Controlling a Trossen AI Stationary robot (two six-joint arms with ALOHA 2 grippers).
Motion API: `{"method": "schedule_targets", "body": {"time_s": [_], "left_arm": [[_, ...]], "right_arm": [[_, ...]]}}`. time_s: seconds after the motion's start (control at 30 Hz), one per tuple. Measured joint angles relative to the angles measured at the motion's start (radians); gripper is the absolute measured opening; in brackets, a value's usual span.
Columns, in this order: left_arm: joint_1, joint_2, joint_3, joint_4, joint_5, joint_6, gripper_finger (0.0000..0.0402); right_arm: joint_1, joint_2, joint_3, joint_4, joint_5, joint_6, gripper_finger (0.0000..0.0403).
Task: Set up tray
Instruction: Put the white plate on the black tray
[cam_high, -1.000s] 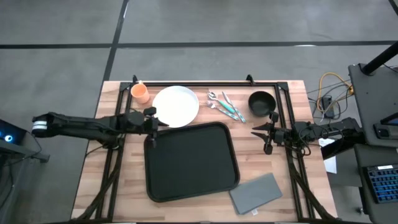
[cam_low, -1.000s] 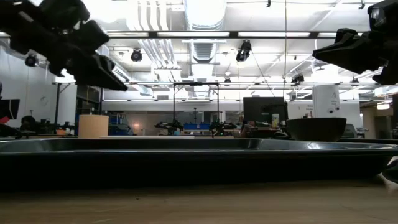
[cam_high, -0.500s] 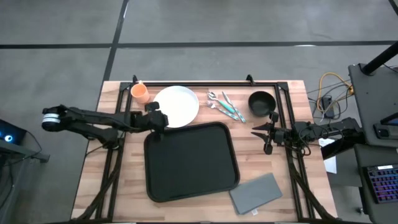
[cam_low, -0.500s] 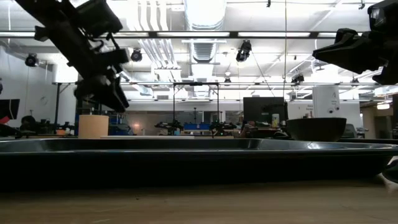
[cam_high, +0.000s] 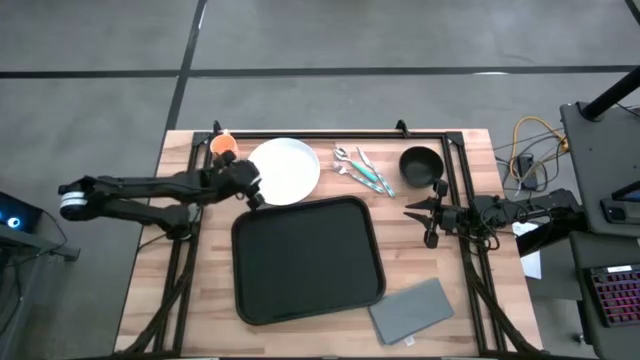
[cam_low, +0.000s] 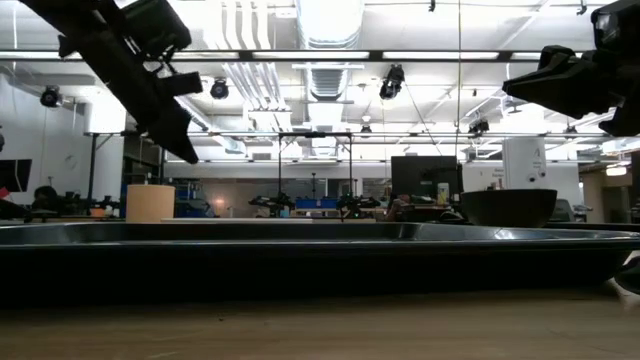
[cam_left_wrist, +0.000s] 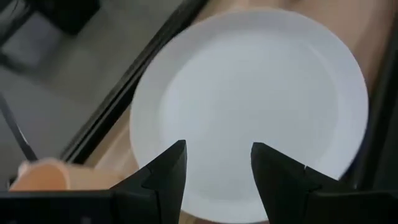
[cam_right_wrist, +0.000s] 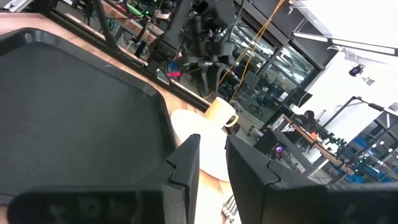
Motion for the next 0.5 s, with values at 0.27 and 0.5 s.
{"method": "schedule_targets", "body": {"time_s": [0.27, 0.5], "left_arm": [[0.008, -0.068, -0.015, -0.032, -0.023, -0.161, 0.0161], [0.005, 0.003, -0.034, -0.095, 0.164, 0.002, 0.0161]], "right_arm": [[0.000, 0.000, 0.000, 0.000, 0.000, 0.000, 0.0068], [0.000, 0.000, 0.000, 0.000, 0.000, 0.000, 0.0068]]}}
